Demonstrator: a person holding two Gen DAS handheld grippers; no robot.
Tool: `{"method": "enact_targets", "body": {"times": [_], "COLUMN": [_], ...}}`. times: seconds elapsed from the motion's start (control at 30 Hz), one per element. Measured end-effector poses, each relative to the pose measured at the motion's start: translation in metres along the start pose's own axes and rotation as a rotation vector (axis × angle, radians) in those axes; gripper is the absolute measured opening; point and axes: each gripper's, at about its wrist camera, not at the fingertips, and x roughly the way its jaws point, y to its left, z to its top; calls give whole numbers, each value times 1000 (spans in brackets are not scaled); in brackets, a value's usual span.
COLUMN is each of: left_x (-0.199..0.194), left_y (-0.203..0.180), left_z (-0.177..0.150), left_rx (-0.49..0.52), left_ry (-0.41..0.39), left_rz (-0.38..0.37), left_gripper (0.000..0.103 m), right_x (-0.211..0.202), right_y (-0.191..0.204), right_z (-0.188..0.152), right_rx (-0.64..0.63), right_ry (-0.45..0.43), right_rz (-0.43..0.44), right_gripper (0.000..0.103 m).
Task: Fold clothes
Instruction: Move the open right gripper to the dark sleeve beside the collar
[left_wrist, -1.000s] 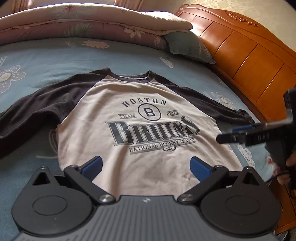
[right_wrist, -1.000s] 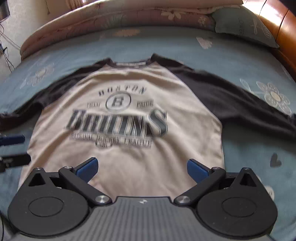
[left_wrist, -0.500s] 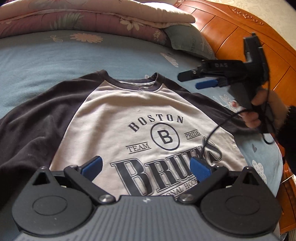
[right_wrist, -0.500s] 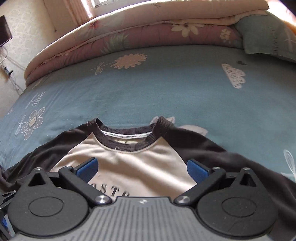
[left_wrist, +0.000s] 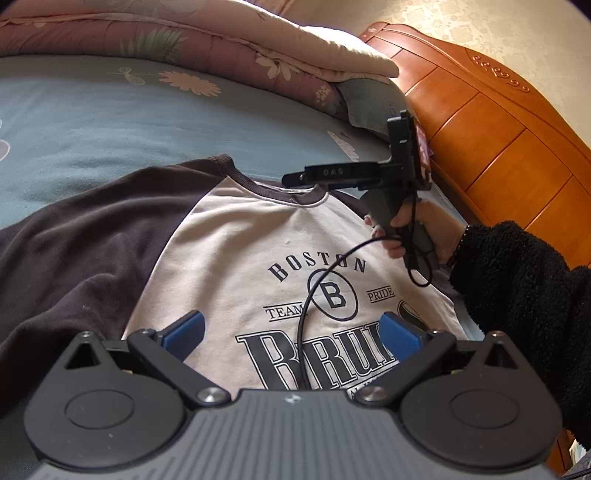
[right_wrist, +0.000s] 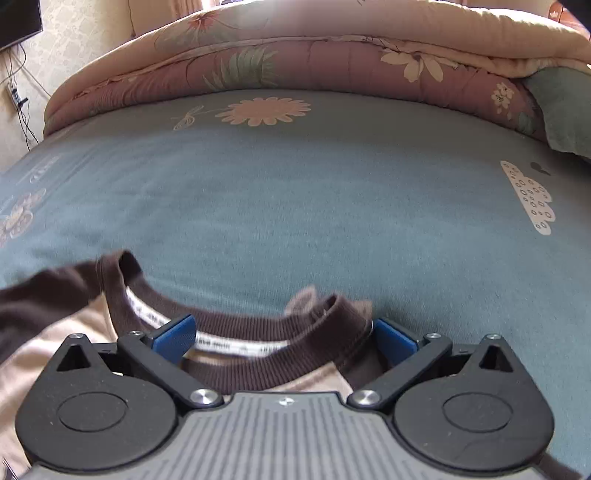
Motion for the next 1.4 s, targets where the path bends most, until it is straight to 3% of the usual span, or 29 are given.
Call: {"method": "enact_targets", "body": {"times": [0.17,0.27,0.33,0.4,0.53,0.7,0.83,0.9,0.97,1.2,1.4], "left_x": [-8,-12,-13,-14,-19,-27,-28,-23,-17,-5,7], "left_y": [-6,-12,-17,-21,-27,-33,-33,-31,-31,-37,-53], "left_z": [1,2,2,1,-2,-8,-13,-16,-19,-33,-52], "left_rx": [-8,-1,4,6,-2,0,-22,-38,-51,-50,-30], "left_ry": [-29,-39,-37,-28,-21,-23,-13,1,19,82,142], "left_rz": [-21,-33,-38,-32,-30,-21,-13,-6,5,64,73], "left_gripper": [100,100,100,100,100,100,100,100,100,100,100], "right_x": [-15,-14,0,12,19,-25,-55,-57,-48,-37,-111], "right_y": [-6,5,15,19,7,-18,-56,-69,-74,-89,-104], "right_z": [4,-10,-15,-12,8,4,-11,-22,-28,-17,-34], "right_rx": [21,-45,-105,-132,-41,-27,97,140,147,208,142], "right_ry": [-13,41,64,27,26,34,82,120,148,77,31], "right_rz": [48,103,58,12,15,15,53,81,56,-10,-2], "right_gripper": [103,103,103,103,103,103,103,103,103,103,103]}}
